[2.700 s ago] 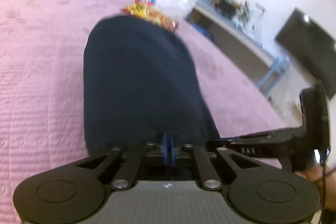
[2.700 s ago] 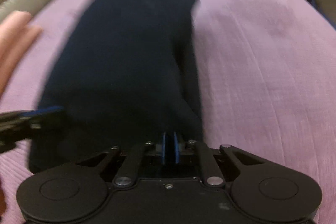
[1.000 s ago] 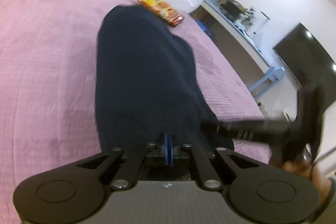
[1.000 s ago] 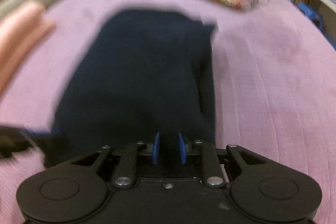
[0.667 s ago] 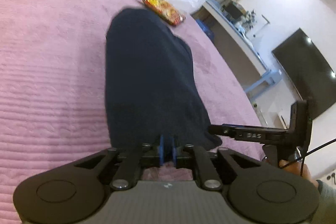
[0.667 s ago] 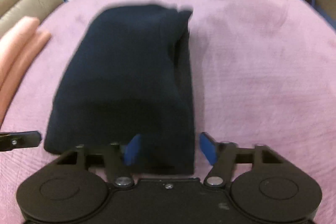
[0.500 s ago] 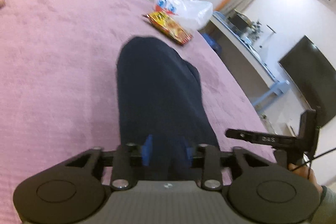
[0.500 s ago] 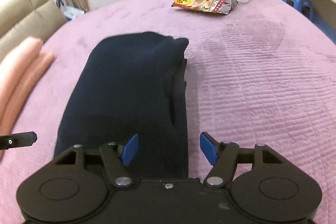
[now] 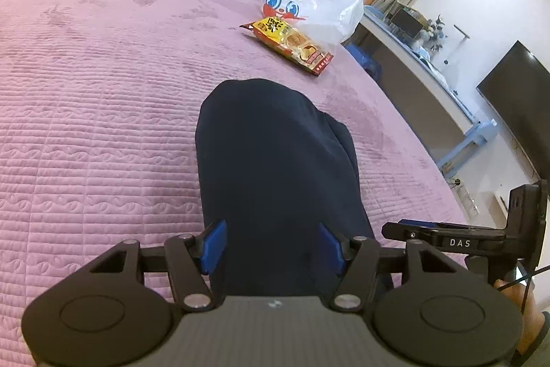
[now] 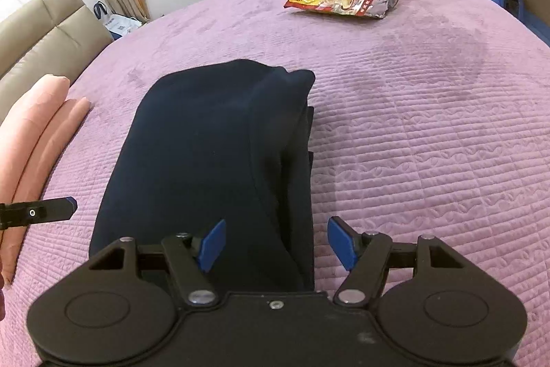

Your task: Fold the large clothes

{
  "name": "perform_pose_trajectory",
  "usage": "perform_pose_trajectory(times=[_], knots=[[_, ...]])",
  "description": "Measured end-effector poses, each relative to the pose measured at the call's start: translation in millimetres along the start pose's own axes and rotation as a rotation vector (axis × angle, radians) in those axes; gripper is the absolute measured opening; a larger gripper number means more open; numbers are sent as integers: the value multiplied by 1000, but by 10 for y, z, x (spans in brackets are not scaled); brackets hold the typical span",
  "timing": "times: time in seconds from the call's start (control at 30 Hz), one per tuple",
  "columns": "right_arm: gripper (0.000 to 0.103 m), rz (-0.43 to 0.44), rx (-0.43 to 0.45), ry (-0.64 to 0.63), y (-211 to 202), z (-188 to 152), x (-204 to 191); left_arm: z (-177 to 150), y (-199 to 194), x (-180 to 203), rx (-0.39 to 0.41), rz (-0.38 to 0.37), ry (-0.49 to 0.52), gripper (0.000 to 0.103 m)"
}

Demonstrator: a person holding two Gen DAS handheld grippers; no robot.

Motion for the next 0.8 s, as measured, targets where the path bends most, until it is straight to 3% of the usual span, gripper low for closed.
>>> perform_pose_trajectory(times=[0.17,0.33,0.43,0.6,0.7,0.8], knots=[[79,25,-10,37,131,-17,30,-44,131,-67,-51,34,-9,66],[79,36,-6,59,326,37,72,-65,423,-111,-133,-42,-68,70],[82,36,-7,70,449,82,158,-65,662,-145,-166,-46,-76,81],[86,103,-41,110,621,101,303,-94,1028,-263,-249,-190,-221,92],[87,176,-45,194,677,81,410,-162,1198,-338,-301,-290,-327,93],[92,253,-45,270,735,33,517,-204,1283,-362,-304,-339,-373,94]])
Point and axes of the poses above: each gripper's, at about its wrist camera, not at the fingertips, and y roughly the way its jaws point, x to its right, z to its top, the point moved 7 cm from there along y, roughly the way its jaws point, and after that the axes turned 13 degrees about z, right-handed, at the moved point
